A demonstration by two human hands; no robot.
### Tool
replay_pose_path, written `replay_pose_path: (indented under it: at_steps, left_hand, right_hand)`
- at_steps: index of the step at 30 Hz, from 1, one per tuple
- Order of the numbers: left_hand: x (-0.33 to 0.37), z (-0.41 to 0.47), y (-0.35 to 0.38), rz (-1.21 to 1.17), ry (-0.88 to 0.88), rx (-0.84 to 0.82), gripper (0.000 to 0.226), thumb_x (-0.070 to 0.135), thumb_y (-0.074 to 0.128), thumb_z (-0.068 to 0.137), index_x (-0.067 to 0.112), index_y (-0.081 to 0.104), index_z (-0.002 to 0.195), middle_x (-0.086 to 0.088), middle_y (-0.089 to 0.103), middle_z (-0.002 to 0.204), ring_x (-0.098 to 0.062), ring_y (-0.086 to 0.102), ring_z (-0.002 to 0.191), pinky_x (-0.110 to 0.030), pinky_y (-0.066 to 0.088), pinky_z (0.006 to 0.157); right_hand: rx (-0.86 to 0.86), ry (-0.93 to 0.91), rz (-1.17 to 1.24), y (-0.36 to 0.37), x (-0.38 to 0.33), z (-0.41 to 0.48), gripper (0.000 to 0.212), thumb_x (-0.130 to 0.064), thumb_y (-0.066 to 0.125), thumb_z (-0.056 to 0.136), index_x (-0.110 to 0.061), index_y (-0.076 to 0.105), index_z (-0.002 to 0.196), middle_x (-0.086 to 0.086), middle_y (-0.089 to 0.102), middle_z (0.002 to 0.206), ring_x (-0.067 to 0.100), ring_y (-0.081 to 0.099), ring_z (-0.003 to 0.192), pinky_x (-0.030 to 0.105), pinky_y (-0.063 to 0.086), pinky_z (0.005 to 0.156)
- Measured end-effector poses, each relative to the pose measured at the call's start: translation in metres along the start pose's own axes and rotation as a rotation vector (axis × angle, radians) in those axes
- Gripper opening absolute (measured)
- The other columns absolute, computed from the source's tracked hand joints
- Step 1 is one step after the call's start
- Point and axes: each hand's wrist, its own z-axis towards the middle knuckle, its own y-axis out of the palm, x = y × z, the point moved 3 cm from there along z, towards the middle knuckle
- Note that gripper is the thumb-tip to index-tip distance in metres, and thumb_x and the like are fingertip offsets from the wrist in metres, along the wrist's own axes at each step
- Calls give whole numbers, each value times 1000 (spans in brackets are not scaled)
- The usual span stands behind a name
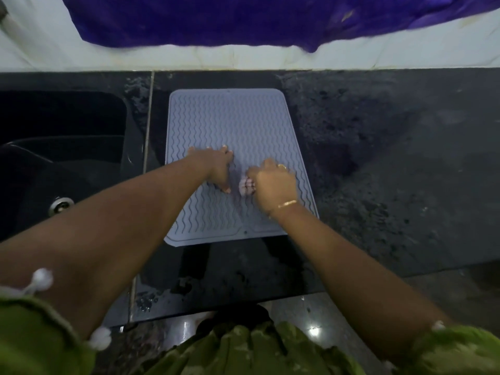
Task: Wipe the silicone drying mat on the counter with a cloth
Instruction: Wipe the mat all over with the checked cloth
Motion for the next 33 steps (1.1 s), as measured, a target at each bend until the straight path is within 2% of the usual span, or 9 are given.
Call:
replay_pose_path:
  at_steps: [3,6,10,16,19,24,29,31,33]
  left_hand:
    - [-1,-3,1,-9,0,-3,110,62,63,78,24,-9,152,5,-13,160,-24,4,148,-57,6,116]
    - [-2,-3,5,-44,-1,-6,110,60,64,78,24,-10,152,4,-14,159,-25,0,148,-57,3,116]
    - [1,-7,13,-60,19,1,110,57,65,80,22,-11,152,3,-15,160,-27,-1,148,-56,4,116]
    - [8,-11,9,-30,-13,-13,111,54,67,80,21,-11,152,3,-14,160,-28,1,147,-56,5,116]
    - [7,-10,10,-53,-11,-22,111,52,68,80,21,-11,152,3,-15,159,-29,-1,147,-56,3,116]
    - [6,-8,13,-52,0,-5,111,52,68,80,20,-11,152,2,-14,160,-29,0,147,-55,5,117]
    - [8,-8,12,-48,1,5,114,52,70,78,20,-11,152,2,-13,160,-29,2,147,-55,5,117]
    - [8,-8,12,-57,-10,10,114,51,70,78,20,-10,152,3,-13,160,-28,2,147,-55,3,117]
    - [8,-9,11,-57,-14,7,114,52,70,78,20,-10,152,2,-13,160,-28,1,148,-55,3,117]
  right_hand:
    - [12,-26,-73,0,-8,-51,31,-27,85,41,-24,72,69,4,64,72,24,61,56,28,48,53]
    - [-33,-61,-24,-5,-6,-86,35,-23,84,37,-26,72,70,4,63,74,25,62,56,29,48,51]
    - [-199,-121,67,-10,3,-82,35,-23,73,73,-22,65,107,8,54,112,30,58,96,34,49,76]
    - [-31,49,41,-7,27,5,39,-17,57,86,-21,57,125,14,53,120,34,54,107,37,46,82]
    - [-73,41,7,-6,18,-5,38,-20,64,83,-18,59,120,15,52,119,34,55,104,39,47,82]
    - [-22,-92,-22,-3,4,-66,38,-33,89,37,-19,69,66,8,61,72,26,60,54,24,43,40]
    - [-70,-13,56,-8,16,-18,26,-19,63,83,-17,63,109,13,51,119,32,54,103,31,45,70]
    - [-50,13,43,-8,14,-4,28,-19,66,81,-18,63,110,13,54,116,33,55,102,35,49,71]
    - [11,8,16,-6,8,-11,27,-18,80,64,-18,70,90,12,61,93,30,63,79,31,50,54]
